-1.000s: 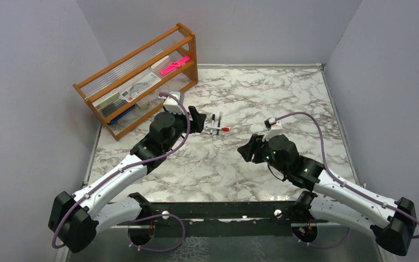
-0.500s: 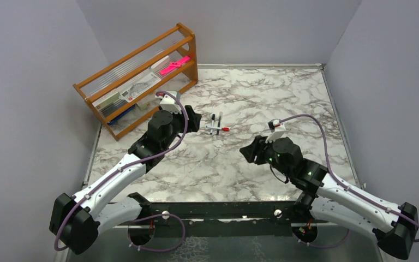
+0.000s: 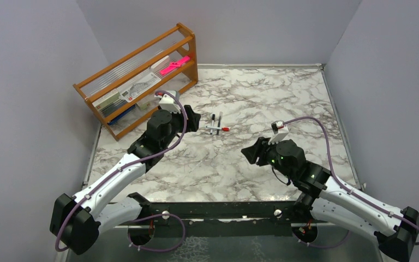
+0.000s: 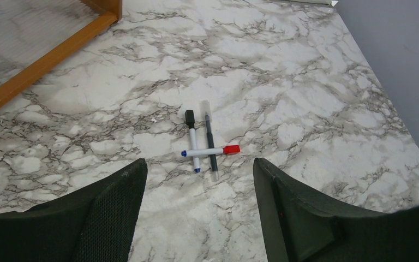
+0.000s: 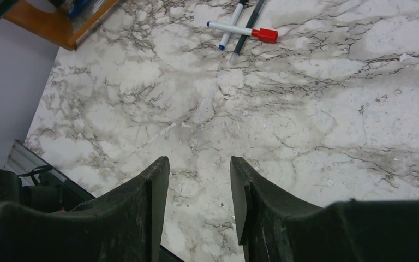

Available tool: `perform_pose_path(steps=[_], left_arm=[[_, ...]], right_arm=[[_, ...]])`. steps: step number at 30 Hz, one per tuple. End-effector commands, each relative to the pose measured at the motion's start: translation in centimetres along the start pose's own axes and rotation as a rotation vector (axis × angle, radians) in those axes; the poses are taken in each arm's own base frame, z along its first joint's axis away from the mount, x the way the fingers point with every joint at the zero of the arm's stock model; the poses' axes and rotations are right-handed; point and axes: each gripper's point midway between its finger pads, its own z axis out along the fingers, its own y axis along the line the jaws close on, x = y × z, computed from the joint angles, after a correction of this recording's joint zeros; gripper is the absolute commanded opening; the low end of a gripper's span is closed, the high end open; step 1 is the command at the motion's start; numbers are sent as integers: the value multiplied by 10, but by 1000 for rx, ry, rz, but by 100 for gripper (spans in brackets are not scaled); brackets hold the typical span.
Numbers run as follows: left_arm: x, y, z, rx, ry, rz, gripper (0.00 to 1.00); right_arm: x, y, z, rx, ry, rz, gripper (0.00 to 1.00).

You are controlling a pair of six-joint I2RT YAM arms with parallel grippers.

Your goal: Insert the pens into the pen caps

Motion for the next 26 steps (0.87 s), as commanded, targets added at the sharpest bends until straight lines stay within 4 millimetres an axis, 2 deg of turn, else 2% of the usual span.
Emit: perform_pose_path(steps=[1, 20, 22, 24, 26], left_arm=[[-13, -5, -1, 20, -19, 8, 73], [-9, -5, 0, 27, -8, 10, 73], [-8, -5, 0, 29, -4, 11, 73], [-8, -5, 1, 29, -3, 10, 73], [-8, -5, 1, 30, -3, 10, 73]], right_arm=[[2, -4, 0, 13, -7, 17, 45], [5, 4, 9, -4, 32, -17, 46], [4, 6, 11, -12, 26, -21, 43], [6, 0, 14, 38, 48, -3, 40], [6, -3, 16, 84, 79, -4, 42]])
